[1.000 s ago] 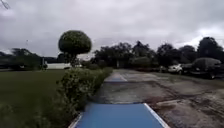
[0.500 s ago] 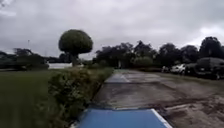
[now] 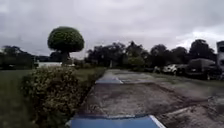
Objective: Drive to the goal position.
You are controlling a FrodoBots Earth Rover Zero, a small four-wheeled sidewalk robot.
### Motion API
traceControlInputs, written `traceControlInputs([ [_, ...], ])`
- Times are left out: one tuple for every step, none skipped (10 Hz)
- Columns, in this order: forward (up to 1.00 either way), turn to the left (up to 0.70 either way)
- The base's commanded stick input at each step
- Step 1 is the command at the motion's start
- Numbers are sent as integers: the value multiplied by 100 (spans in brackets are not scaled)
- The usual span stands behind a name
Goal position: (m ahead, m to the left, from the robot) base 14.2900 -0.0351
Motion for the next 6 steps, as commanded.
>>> traceControlInputs([
  [50, 0],
  [50, 0],
  [50, 0],
  [50, 0],
  [50, 0],
  [50, 0],
])
